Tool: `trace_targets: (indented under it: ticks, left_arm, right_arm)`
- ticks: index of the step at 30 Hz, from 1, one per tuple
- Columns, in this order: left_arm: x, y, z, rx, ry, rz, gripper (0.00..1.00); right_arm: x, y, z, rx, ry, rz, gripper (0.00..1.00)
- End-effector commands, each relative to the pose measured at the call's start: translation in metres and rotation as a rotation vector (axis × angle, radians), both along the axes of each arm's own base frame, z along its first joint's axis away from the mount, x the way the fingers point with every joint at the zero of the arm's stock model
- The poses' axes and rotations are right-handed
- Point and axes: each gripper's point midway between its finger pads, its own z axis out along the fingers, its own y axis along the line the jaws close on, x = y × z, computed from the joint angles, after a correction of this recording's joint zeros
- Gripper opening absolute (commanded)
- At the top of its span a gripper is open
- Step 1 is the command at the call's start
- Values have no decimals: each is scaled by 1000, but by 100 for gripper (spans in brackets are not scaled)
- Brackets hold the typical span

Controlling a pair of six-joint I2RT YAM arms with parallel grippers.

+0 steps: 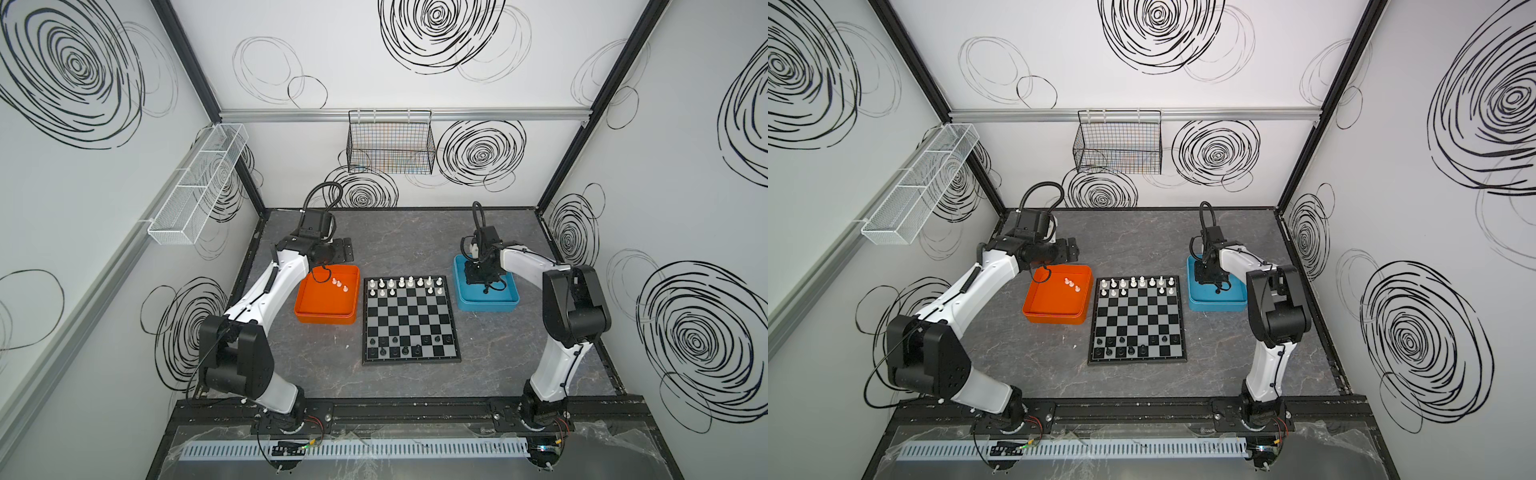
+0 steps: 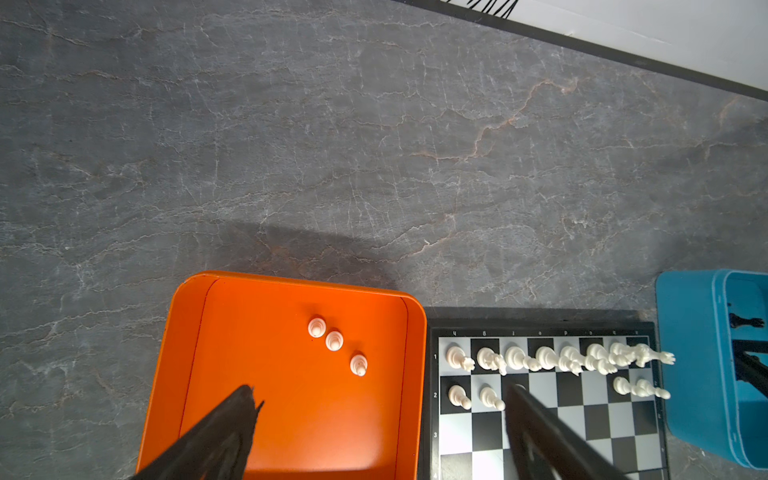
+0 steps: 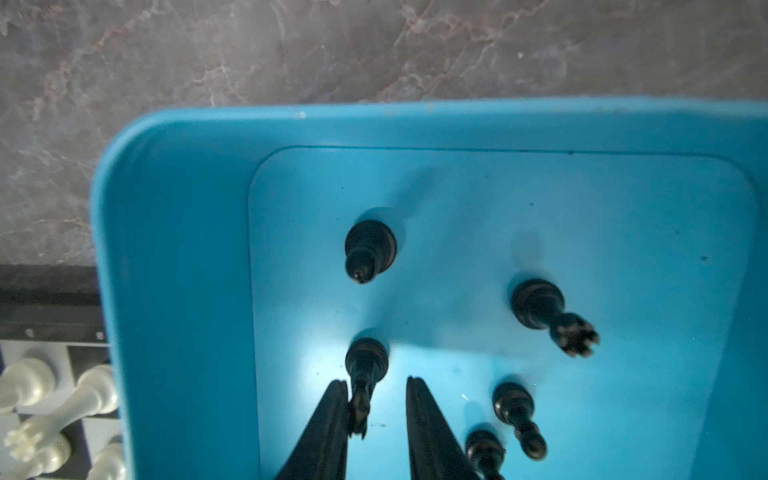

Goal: Set up the chess pieces on the board
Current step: 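Close the right gripper around a black piece in the blue tray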

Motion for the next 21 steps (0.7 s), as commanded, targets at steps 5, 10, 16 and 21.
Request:
trace_targets:
  ticks: [5,10,16,21]
  left_arm:
    - [8,2,-1,-12,-16,9,96]
    - [9,0,1,-16,-19,6,96]
    - [8,-1,1,-18,-19,4,96]
    - [8,-1,0,-19,-16,3,96]
  right_arm:
    - [7,8,3,14,-25,22,20]
    - [5,9,0,20,-17,24,18]
    - [5,8,-2,15,0,20,19]
    - [3,6,-4,10,5,15,19]
